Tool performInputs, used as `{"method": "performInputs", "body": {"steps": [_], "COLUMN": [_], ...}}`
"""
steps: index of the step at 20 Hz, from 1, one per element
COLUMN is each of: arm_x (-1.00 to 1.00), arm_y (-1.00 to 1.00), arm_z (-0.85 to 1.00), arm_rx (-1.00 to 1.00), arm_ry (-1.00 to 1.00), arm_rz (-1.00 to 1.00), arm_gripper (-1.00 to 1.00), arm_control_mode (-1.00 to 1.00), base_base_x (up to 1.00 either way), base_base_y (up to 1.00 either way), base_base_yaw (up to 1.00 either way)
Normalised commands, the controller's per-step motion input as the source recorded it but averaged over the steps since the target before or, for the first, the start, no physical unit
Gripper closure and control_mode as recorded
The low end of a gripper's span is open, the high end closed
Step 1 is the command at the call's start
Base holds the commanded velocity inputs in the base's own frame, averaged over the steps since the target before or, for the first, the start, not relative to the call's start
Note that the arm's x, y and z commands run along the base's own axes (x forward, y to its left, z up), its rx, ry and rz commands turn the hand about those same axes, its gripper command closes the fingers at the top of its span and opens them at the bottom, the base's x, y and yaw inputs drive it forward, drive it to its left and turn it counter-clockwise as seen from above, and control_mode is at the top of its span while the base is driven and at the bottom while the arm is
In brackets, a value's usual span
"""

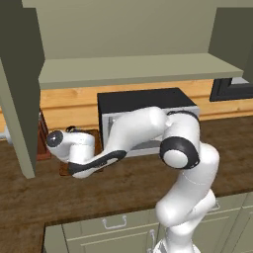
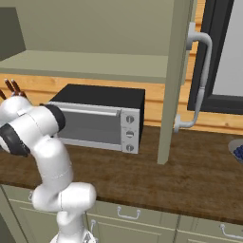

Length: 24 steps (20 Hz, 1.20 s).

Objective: Pick the kettle from the counter and place it on the tray. Then pick the mug from the cabinet and place it on the tray. Then close the cabinet doors.

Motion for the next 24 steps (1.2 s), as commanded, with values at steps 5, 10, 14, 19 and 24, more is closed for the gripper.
{"method": "performInputs", "body": {"steps": [5, 10, 14, 19, 24], "arm_x": [-0.22, -0.37, -0.25, -0.08, -0.15], "arm_y": [-0.32, -0.4, -0.18, 0.0, 0.0], "arm_z": [0.17, 0.34, 0.11, 0.0, 0.0], "arm_rx": [0.0, 0.04, 0.03, 0.0, 0.0], "arm_ry": [0.0, 0.0, 0.01, 0.0, 0.0], "arm_rz": [0.0, 0.09, 0.17, 0.06, 0.13], "arm_gripper": [-1.0, -1.0, -1.0, -1.0, -1.0], "arm_control_mode": [-1.0, -1.0, -1.0, -1.0, -1.0], "base_base_x": [0.0, 0.0, 0.0, 0.0, 0.0], "base_base_y": [0.0, 0.0, 0.0, 0.0, 0.0], "base_base_yaw": [0.0, 0.0, 0.0, 0.0, 0.0]}}
